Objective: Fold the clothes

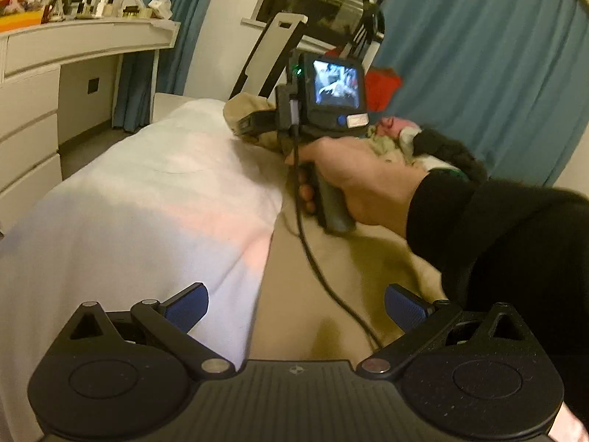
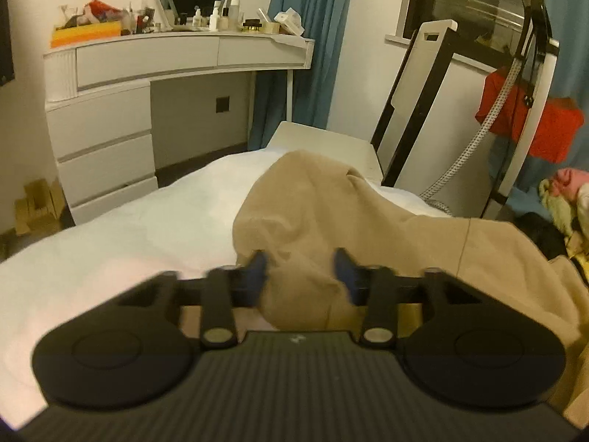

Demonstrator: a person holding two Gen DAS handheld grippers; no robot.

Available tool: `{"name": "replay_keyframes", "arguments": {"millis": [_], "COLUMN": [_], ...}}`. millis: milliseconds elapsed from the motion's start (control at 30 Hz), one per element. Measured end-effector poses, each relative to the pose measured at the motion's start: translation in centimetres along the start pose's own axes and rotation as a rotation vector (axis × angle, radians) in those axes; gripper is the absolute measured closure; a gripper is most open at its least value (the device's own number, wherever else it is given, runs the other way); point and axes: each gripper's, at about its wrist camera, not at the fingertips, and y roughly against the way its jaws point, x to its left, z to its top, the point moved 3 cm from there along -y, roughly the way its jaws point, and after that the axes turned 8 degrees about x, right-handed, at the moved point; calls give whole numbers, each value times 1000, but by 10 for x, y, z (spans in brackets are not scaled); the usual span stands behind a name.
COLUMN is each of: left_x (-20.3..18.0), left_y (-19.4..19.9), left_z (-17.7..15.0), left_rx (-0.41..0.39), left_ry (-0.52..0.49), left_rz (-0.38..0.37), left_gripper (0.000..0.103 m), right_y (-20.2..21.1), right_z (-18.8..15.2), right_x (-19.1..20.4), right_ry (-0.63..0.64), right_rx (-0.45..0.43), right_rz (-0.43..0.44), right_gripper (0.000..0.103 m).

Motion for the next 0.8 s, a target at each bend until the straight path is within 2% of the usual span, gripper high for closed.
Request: {"name": "replay_keyframes", "arguments": {"millis": [67,200,267,433,500,600,667,800], "left_x": [-1,-8,-15,-36,-45,-58,-68,-86], "left_y": [1,9,17,35,36,37,35,14], "left_z": [-2,-5,-9,-17,-20,-25,-28,-29], "left_rx": [-8,-18,-32,-82,-82,-84,-81,-54], "left_ry": [-18,-35,-49,-115,-141,-181,-203,-226], "left_rz": [13,-14,-46,-95,-105,-121,-130,-107], "left_gripper": [0,0,0,0,0,0,0,0], "right_y": [11,55,85,160,181,187,185,175], "right_z": [0,9,11,-20,-46,-90,-122,-159], "right_x": [-4,-27,-52,-130,-164,-214,-245,-271], "right_ry": [-29,-118,-207,-445,-561,-701,-783,-815], "right_rx": [-34,-146,-218,-356,-371,-315,-263,-186], "right_rz": [-17,-77,-103,-216,-289,-380,-411,-389], "right_gripper": [96,96,96,97,97,96,96,94]}}
